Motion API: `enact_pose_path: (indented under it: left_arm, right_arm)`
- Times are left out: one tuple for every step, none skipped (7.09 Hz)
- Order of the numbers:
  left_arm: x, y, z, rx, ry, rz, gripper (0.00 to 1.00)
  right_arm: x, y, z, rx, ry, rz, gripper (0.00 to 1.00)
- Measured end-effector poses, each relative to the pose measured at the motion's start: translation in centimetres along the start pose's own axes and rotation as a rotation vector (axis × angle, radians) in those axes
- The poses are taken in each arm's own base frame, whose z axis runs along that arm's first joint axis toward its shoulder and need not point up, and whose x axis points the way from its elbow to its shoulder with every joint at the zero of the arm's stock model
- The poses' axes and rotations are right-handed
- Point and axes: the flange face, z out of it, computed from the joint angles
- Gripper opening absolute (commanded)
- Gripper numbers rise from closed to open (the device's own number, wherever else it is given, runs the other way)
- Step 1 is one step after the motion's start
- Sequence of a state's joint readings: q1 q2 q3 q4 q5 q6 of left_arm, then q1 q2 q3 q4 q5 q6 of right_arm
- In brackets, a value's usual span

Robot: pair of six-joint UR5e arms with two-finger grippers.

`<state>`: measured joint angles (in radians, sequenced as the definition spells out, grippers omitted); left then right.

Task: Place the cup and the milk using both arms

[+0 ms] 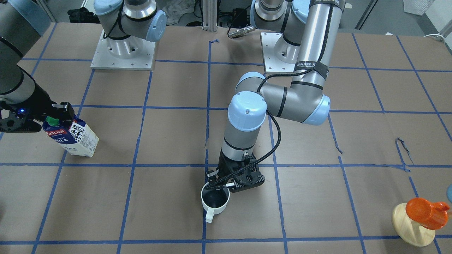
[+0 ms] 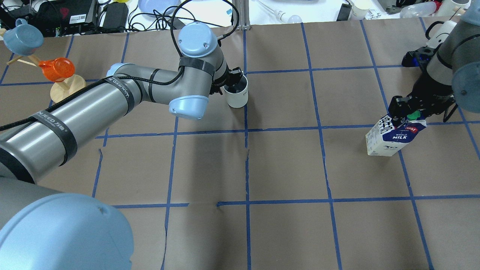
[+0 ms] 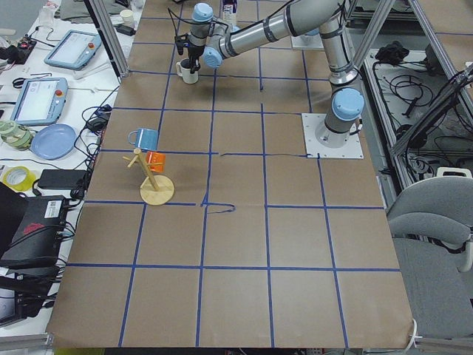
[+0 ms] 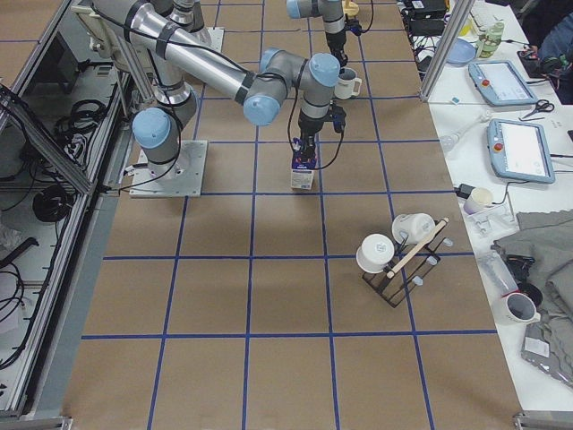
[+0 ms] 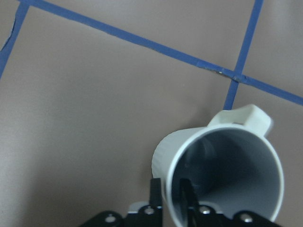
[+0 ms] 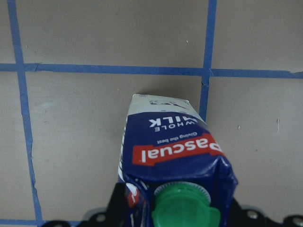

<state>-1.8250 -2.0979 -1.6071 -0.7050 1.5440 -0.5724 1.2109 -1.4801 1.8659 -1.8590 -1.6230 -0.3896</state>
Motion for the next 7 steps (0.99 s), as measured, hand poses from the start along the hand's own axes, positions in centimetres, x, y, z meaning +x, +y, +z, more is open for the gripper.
enact_pose_path:
  left_arm:
    - [-0.2,-1.1,-1.8,0.021,0.037,0.024,1.0]
    - [-1.7,-3.2,-4.0,0.041,0.08,0.044,1.0]
    - [-4.6,-5.7,-6.0,0.055,0.087,0.07,1.0]
    - [-8.3,-7.9,-7.9,0.035,0.053,0.112,1.0]
    - [-12.0,-9.3,-10.2,-0.004,0.001,0.159,1.0]
    - [-14.8,-10.0,-12.8,-0.029,-0.042,0.202,1.0]
    - [-17.6,-10.5,-15.5,-0.041,-0.085,0.248,1.0]
  right_arm:
    - [0.0,-0.1,-0.3,0.006,0.0,0.004,0.07]
    - [0.0,-0.4,-1.3,0.025,0.003,0.011,0.07]
    - [-0.6,-1.1,-2.6,0.054,-0.006,0.01,0.07]
    - [-2.4,-2.2,-4.0,0.086,-0.027,0.001,0.07]
    - [-5.7,-3.9,-5.2,0.111,-0.04,-0.01,0.07]
    - [-9.3,-6.0,-6.2,0.13,-0.046,-0.02,0.09]
    - [-12.9,-8.7,-6.9,0.147,-0.05,-0.024,0.09]
